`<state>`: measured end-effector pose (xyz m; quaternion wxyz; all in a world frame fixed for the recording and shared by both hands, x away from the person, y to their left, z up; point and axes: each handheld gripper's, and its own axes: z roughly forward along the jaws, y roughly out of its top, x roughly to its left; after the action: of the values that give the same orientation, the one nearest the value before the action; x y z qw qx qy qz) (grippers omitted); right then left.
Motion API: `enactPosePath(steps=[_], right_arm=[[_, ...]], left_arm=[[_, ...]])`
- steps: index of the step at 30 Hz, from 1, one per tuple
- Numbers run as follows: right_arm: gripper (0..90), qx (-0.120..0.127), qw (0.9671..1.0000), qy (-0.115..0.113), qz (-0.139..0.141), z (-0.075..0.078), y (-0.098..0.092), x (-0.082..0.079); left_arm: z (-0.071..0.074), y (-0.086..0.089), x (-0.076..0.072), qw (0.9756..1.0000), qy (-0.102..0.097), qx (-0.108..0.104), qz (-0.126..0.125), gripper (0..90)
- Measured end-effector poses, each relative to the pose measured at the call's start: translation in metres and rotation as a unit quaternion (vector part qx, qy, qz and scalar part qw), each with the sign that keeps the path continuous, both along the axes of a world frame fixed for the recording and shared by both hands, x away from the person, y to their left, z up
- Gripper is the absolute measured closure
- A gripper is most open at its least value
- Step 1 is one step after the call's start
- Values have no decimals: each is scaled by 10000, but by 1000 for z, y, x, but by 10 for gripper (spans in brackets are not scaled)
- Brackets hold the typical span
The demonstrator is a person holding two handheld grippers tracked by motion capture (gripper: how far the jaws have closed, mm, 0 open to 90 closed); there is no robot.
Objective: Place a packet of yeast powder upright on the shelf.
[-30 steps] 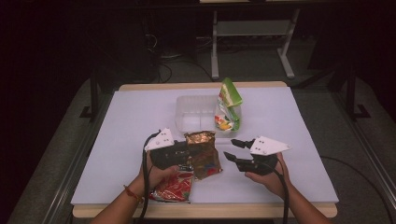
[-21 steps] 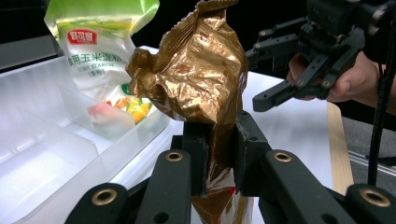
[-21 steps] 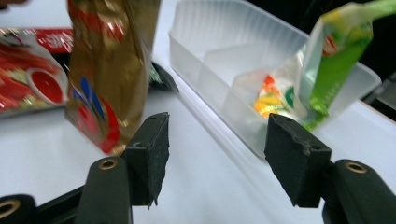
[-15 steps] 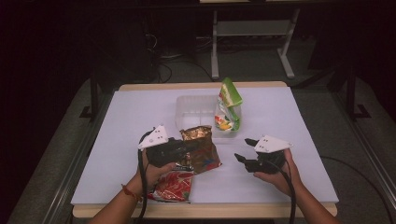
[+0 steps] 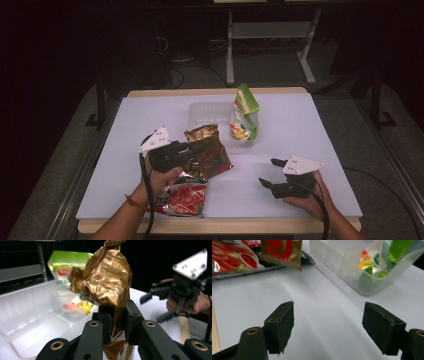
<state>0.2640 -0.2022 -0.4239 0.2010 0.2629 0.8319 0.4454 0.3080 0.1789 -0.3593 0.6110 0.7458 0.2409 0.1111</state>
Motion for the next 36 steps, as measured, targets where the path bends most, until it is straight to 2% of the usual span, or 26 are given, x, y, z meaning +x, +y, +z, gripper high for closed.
enactPosePath(steps=[3, 7, 10, 18, 21, 27, 30, 31, 36], right_arm=[[228, 93, 9999, 2, -111, -4, -3, -1], [216, 150, 9994, 19, -322, -7, -5, 1], [211, 121, 9995, 5, -307, -8, -3, 2], [214, 92, 9996, 57, -278, -12, -1, 2], [215, 74, 9996, 58, -275, -12, -1, 2], [208, 110, 9993, 71, -358, -13, -2, 2], [202, 147, 9990, 86, -406, -13, -2, 3], [202, 150, 9990, 65, -409, -13, -3, 3], [203, 152, 9989, 79, -428, -14, -4, 3]], left_arm=[[4, 1, 3, 9999, -69, -21, 101, 784], [8, 4, 9, 9995, -54, -96, 283, 784], [11, 7, 14, 9990, -49, -206, 388, 785], [20, 5, 28, 9971, -75, -232, 723, 786], [22, 1, 35, 9956, -103, -185, 912, 786], [22, -6, 51, 9928, -29, -158, 1189, 786], [19, -11, 59, 9911, -7, -74, 1328, 786], [18, -12, 62, 9905, -2, -4, 1376, 786], [15, -23, 74, 9863, 100, -16, 1646, 786]])
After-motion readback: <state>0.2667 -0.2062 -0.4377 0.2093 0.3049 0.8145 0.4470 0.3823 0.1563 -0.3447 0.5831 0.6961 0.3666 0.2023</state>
